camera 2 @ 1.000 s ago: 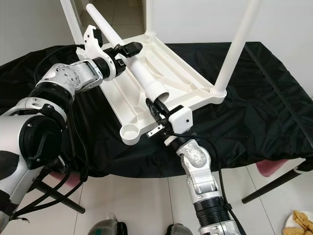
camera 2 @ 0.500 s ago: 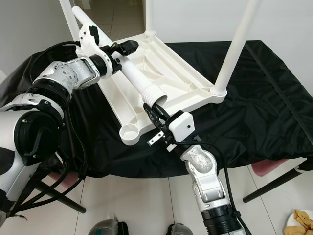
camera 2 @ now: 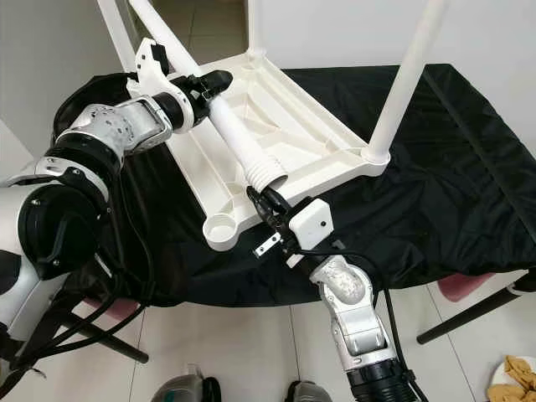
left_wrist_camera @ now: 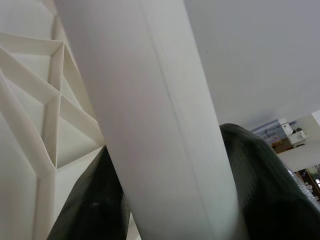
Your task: Building children table
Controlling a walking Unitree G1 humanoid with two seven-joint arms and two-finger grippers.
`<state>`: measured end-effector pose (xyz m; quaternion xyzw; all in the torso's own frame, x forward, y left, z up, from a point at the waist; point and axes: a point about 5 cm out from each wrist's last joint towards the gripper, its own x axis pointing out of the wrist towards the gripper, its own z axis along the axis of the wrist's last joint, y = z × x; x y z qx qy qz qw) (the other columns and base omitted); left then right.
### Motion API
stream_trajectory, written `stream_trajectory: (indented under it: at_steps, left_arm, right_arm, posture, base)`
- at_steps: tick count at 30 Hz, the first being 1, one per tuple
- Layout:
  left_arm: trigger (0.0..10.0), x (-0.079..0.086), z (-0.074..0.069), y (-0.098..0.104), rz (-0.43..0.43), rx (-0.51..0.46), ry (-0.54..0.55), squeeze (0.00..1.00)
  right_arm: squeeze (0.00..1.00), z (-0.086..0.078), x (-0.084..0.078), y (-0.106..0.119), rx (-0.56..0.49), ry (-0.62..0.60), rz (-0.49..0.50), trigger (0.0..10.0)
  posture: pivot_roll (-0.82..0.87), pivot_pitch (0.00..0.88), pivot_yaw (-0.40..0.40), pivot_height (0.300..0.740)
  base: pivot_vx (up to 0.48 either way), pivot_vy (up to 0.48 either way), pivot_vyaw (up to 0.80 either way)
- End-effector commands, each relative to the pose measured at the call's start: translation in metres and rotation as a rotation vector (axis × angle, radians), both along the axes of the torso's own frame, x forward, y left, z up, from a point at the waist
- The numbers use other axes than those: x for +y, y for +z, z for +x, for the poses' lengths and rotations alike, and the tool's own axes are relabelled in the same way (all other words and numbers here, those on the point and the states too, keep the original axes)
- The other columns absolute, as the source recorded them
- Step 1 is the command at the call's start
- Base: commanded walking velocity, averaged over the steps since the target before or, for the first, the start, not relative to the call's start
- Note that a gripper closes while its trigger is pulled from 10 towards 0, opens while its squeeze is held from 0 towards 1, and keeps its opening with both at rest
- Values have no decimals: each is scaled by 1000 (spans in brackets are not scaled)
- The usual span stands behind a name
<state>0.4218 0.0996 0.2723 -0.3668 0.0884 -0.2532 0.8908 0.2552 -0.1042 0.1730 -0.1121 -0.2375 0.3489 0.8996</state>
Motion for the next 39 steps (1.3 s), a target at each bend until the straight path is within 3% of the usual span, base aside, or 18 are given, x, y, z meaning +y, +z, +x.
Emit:
stream_trajectory:
  at_steps: [1, 6, 10, 14, 15, 16, 17, 20, 25, 28, 30, 37, 39]
  left_arm:
    - [0, 15, 2, 17, 30, -76, 39, 0]
    - [0, 18, 3, 18, 15, -65, 56, 0]
    - [0, 25, 3, 19, 0, -62, 82, 0]
    - [0, 29, 4, 21, -6, -61, 102, 0]
    - [0, 30, 4, 23, -11, -66, 101, 0]
    - [0, 30, 4, 23, -11, -66, 101, 0]
    - [10000, 31, 4, 25, -4, -73, 100, 0]
    - [10000, 26, 3, 37, 56, -164, 61, 0]
    - [10000, 14, 0, 49, 138, -284, -6, 0]
    - [10000, 6, -1, 52, 194, -356, -24, 0]
    - [10000, 6, -1, 52, 194, -356, -24, 0]
    - [10000, -7, -7, 63, 240, -521, 11, 0]
    - [10000, -7, -7, 63, 240, -521, 11, 0]
  right_arm:
    - [1000, -4, 4, 0, 0, 52, -8, 10000]
    - [1000, -5, 1, -1, -3, 51, -7, 10000]
    - [1000, -4, -6, 2, -79, -55, 38, 10000]
    - [1000, -7, -5, -3, -52, -74, 54, 10000]
    - [471, -7, -4, -6, -22, -80, 62, 10000]
    - [471, -7, -4, -6, -22, -80, 62, 10000]
    - [0, -6, -4, -8, 10, -96, 86, 10000]
    - [0, 6, -10, -1, 120, -145, 201, 10000]
    - [0, 24, -20, 19, 187, -165, 267, 10000]
    - [0, 36, -27, 30, 192, -186, 236, 10000]
    - [0, 36, -27, 30, 192, -186, 236, 10000]
    - [0, 60, -39, 49, 225, -198, 154, 10000]
    - [0, 60, -39, 49, 225, -198, 154, 10000]
  posture:
    - [-37, 49, 92, 740]
    - [-35, 46, 91, 740]
    - [-32, 46, 92, 740]
    - [-29, 49, 94, 740]
    - [-26, 51, 93, 740]
    - [-26, 51, 93, 740]
    - [-25, 53, 95, 740]
    - [-27, 56, 99, 740]
    - [-28, 55, 95, 740]
    - [-29, 55, 86, 740]
    - [-29, 55, 86, 740]
    - [-11, 54, 58, 740]
    - [-11, 54, 58, 740]
  base:
    - [0, 0, 0]
    - [0, 0, 0]
    - [0, 0, 0]
    - [0, 0, 0]
    - [0, 0, 0]
    - [0, 0, 0]
    - [0, 0, 0]
    - [0, 0, 0]
    - [0, 0, 0]
    - [0, 0, 0]
    - [0, 0, 0]
    - [0, 0, 0]
    - [0, 0, 0]
